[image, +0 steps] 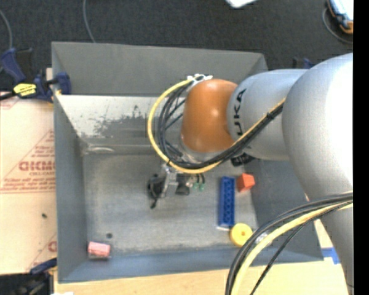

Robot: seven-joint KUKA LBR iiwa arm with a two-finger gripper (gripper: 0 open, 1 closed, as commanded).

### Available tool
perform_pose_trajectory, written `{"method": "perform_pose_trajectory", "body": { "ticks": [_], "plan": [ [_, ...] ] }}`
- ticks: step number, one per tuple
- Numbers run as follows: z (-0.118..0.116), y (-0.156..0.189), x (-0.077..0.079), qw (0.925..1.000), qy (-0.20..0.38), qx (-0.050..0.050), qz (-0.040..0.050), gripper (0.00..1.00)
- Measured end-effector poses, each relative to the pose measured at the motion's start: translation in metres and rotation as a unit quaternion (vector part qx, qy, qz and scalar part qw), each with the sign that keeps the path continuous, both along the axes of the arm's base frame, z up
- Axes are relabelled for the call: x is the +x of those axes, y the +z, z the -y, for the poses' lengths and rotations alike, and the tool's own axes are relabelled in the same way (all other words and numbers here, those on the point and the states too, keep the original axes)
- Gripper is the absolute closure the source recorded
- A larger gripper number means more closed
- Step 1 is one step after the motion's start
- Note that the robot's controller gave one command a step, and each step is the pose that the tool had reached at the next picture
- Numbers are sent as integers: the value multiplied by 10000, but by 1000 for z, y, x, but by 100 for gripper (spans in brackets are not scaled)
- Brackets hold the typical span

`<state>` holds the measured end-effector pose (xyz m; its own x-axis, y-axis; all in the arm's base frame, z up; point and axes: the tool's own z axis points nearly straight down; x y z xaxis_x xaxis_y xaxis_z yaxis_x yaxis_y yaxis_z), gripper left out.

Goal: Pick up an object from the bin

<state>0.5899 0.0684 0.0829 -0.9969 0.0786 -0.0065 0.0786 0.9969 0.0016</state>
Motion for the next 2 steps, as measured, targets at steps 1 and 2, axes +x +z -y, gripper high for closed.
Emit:
{"method": "perform_pose_trajectory", "body": {
  "ticks": [1,2],
  "plan": [
    [0,9,1,10000,-1,2,14,100],
    [0,15,2,10000,0,5,34,100]
  ]
}}
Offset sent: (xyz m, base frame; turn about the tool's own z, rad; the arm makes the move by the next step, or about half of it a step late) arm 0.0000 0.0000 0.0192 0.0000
